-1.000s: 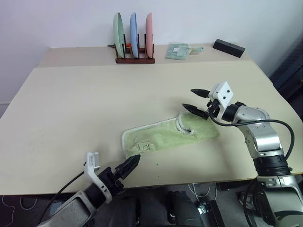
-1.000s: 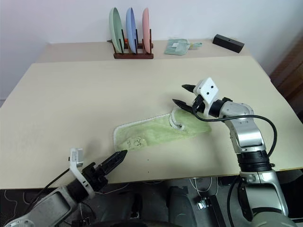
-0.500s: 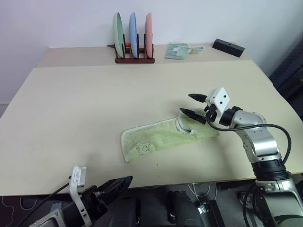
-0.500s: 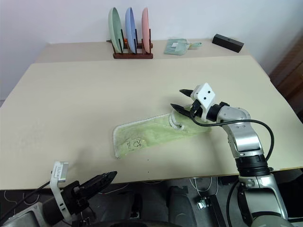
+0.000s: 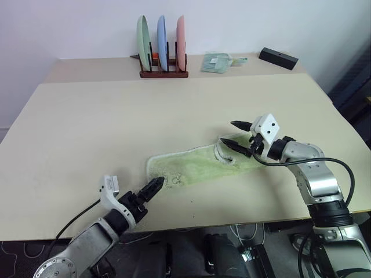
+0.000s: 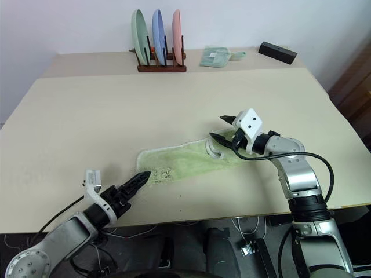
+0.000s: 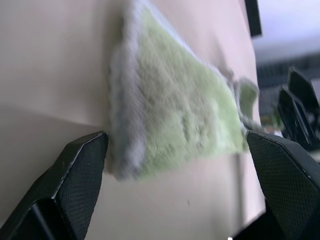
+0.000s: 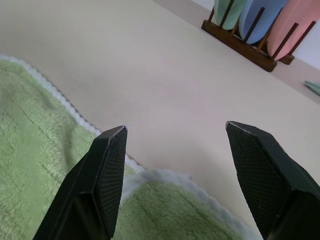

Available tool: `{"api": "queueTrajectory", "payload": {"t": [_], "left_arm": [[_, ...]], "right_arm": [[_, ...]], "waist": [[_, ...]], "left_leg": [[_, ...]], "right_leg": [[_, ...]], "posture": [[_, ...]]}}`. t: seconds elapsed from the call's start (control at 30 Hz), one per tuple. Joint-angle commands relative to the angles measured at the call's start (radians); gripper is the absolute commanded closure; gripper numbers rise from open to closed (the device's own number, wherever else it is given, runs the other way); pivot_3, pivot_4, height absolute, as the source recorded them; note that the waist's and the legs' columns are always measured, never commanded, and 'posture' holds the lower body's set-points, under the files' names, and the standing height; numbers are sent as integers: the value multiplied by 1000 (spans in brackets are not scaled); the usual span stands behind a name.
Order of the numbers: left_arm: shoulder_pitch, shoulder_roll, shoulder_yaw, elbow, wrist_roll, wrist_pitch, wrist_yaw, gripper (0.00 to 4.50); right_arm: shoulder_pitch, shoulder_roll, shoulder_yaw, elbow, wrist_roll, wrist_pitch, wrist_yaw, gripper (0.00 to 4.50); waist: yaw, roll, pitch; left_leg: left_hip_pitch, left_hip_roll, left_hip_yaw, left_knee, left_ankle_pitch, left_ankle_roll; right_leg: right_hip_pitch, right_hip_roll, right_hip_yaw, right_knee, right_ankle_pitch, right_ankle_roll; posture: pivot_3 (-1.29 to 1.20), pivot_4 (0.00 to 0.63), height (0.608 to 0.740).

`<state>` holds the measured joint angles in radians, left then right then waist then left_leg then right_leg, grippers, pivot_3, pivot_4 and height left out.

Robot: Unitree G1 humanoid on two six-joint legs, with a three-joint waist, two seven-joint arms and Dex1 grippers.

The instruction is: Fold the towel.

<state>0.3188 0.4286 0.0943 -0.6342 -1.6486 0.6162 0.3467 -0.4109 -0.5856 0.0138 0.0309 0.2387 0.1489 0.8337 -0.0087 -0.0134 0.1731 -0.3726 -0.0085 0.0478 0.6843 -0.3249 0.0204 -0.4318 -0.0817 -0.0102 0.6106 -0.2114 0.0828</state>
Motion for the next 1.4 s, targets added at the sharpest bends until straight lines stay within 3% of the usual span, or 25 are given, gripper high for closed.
{"api": "queueTrajectory", "payload": {"t": [0.03,0.33,0.43,0.6,0.7,0.9,1.1,1.23,1.4], "left_arm": [[-36,-2,28,38,-11,-22,27,0],[-3,50,44,36,-49,13,4,0],[-2,84,16,36,-70,48,10,0],[-75,53,-63,43,-102,49,71,0],[-102,48,-90,55,-88,56,106,1244],[-128,24,-62,117,-67,37,101,4333],[-153,31,14,129,-31,13,57,4463],[-217,140,179,179,8,6,-37,4463],[-223,277,275,201,61,72,-201,4463]], "right_arm": [[-13,10,-10,-47,3,-15,-8,1304],[-14,15,-8,-59,4,-9,-16,1304],[-6,18,-7,-60,5,-14,-17,1304],[-5,27,-4,-57,7,-21,-18,1304],[-8,31,-2,-59,5,-21,-20,1230],[-9,38,2,-64,3,-22,-26,1230],[-5,38,1,-69,2,-22,-26,1230],[-19,40,3,-61,-3,-18,-33,1230],[-13,9,-37,-10,-8,-13,-39,1230]], "waist": [[1,0,0],[-3,0,0],[-2,0,0],[6,1,-1],[16,1,-1],[18,1,-1],[18,1,-1],[18,1,0],[15,2,0]], "left_leg": [[0,0,0,0,0,0],[0,0,0,0,0,0],[0,0,0,0,0,0],[0,-1,0,0,0,0],[1,-1,0,1,0,0],[1,0,0,0,0,-1],[0,0,0,0,0,-1],[0,0,0,0,1,-1],[0,0,0,0,0,-1]], "right_leg": [[0,0,0,0,0,0],[0,1,0,0,0,0],[0,0,0,0,0,0],[1,0,0,0,0,0],[1,0,0,-1,0,0],[1,0,0,0,0,0],[1,0,0,0,0,0],[1,1,-1,0,0,0],[0,2,-2,-1,0,0]], "posture": [[0,150,740],[0,150,740],[0,150,740],[0,150,740],[0,150,740],[0,150,740],[0,150,740],[0,150,740],[0,150,740]]}}
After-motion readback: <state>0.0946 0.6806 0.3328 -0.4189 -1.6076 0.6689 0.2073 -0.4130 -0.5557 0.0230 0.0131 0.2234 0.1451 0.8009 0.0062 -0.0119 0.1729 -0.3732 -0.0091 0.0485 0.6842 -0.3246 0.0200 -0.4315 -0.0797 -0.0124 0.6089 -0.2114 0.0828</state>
